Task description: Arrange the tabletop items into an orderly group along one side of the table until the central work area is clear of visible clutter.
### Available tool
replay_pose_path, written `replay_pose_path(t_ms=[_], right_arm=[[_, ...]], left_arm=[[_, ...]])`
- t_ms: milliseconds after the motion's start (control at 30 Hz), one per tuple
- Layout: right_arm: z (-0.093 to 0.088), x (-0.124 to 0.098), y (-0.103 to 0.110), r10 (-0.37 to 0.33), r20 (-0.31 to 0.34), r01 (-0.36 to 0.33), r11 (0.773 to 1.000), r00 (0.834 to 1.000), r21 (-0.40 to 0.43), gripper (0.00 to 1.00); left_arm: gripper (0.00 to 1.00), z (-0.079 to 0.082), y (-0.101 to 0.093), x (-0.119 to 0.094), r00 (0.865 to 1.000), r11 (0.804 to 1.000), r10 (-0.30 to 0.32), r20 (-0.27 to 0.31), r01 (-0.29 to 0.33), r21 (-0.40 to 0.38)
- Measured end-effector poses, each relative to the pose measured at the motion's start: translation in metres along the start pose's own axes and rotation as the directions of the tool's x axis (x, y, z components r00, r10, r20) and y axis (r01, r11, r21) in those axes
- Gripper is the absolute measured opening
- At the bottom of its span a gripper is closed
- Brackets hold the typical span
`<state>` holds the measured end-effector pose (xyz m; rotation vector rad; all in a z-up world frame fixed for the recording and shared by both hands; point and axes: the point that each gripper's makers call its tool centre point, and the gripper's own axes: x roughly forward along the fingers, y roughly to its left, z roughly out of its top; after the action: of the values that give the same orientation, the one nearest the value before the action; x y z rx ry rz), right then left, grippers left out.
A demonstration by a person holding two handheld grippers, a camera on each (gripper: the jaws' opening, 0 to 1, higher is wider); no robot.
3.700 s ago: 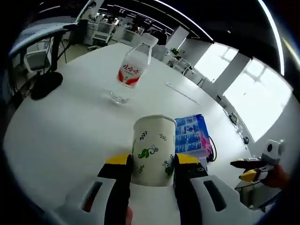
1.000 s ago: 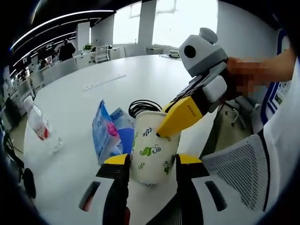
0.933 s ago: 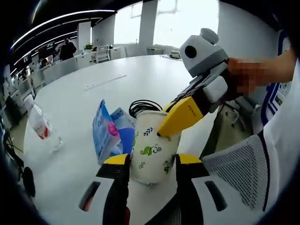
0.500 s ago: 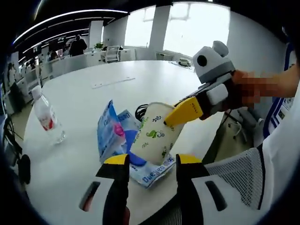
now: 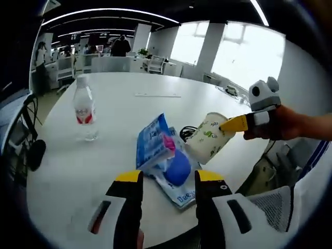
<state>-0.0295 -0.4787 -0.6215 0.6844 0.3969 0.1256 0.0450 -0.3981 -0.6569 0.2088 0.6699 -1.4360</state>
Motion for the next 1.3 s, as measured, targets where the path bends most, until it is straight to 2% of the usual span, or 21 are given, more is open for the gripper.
replay_pose_path(t_ms=[167,367,833,1000,1200,1300], right_arm=[[0.013,0.009,0.003,0.006,0.005,-0.006,1.0,1.0,-0.026,0.0],[0.026,0.027,0.008,0.029,-0.027,-0.031,0.996,0.999,-0.089,0.0],[0.042,0.065,0.022,0.061,-0.117,-0.085,0.973,0.991,-0.213,0.0],[0.049,0.08,0.019,0.024,-0.195,-0.09,0.937,0.981,-0.337,0.0],[0.06,0.105,0.014,-0.029,-0.277,-0.121,0.854,0.96,-0.506,0.0],[0.065,0.116,0.008,-0.045,-0.291,-0.119,0.845,0.956,-0.522,0.0]], left_arm=[[0.38,0.003,0.013,-0.006,0.999,0.998,0.033,0.026,-0.031,-0.058],[0.38,0.002,0.019,-0.009,0.998,0.996,0.059,0.028,-0.057,-0.068],[0.38,0.005,0.03,-0.017,0.994,0.991,0.1,0.047,-0.096,-0.093],[0.38,0.003,0.031,-0.016,0.993,0.991,0.106,0.044,-0.103,-0.081],[0.4,0.009,0.032,-0.016,0.993,0.992,0.109,0.051,-0.105,-0.066],[0.4,0.015,0.037,-0.019,0.991,0.992,0.118,0.06,-0.115,-0.052]])
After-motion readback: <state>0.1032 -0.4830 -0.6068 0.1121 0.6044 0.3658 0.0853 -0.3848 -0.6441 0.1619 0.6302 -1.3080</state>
